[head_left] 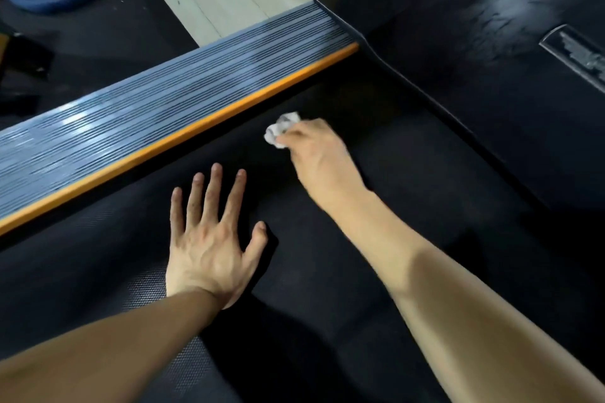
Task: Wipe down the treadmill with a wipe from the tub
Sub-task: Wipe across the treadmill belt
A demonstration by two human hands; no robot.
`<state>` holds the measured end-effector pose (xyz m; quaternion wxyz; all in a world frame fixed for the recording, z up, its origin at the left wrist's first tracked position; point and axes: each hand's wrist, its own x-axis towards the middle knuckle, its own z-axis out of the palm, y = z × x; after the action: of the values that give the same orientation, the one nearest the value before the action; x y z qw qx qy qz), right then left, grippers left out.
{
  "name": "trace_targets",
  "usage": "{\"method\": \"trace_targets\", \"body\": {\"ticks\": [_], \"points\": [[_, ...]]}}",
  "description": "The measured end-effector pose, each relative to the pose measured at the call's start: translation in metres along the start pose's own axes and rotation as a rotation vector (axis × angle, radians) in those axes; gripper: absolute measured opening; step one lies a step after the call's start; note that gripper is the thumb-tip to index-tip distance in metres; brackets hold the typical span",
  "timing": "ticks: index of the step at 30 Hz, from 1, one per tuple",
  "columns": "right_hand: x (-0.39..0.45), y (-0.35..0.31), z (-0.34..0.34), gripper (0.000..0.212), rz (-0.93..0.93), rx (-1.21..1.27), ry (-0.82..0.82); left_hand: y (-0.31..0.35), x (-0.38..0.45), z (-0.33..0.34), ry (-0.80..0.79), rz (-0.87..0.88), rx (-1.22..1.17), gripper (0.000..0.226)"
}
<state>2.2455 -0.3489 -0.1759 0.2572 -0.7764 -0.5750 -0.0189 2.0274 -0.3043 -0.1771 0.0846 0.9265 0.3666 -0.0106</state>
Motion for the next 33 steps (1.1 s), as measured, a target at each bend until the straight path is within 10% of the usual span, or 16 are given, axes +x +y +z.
{"method": "trace_targets", "body": {"ticks": [3, 7, 16, 22, 29, 33], "points": [[0.003, 0.040, -0.034, 0.028, -0.089, 0.063, 0.064, 0.001, 0.000, 0.001, 0.016, 0.007, -0.005, 0.079], [-0.009, 0.108, -0.069, 0.035, 0.430, -0.266, 0.168, 0.002, -0.001, 0.001, 0.019, 0.000, -0.010, 0.080], [-0.054, -0.003, -0.036, 0.028, -0.115, -0.059, -0.064, -0.002, 0.001, 0.002, 0.042, 0.002, 0.015, 0.081], [-0.063, 0.094, -0.101, 0.029, 0.371, -0.253, 0.143, -0.003, 0.003, 0.005, 0.056, -0.009, 0.042, 0.083], [-0.127, -0.012, -0.061, 0.029, -0.169, 0.020, -0.063, 0.000, -0.001, 0.003, 0.125, -0.006, 0.074, 0.084], [-0.116, 0.083, -0.107, 0.027, 0.317, -0.102, 0.070, 0.051, -0.053, 0.006, 0.131, -0.070, -0.049, 0.087]]}}
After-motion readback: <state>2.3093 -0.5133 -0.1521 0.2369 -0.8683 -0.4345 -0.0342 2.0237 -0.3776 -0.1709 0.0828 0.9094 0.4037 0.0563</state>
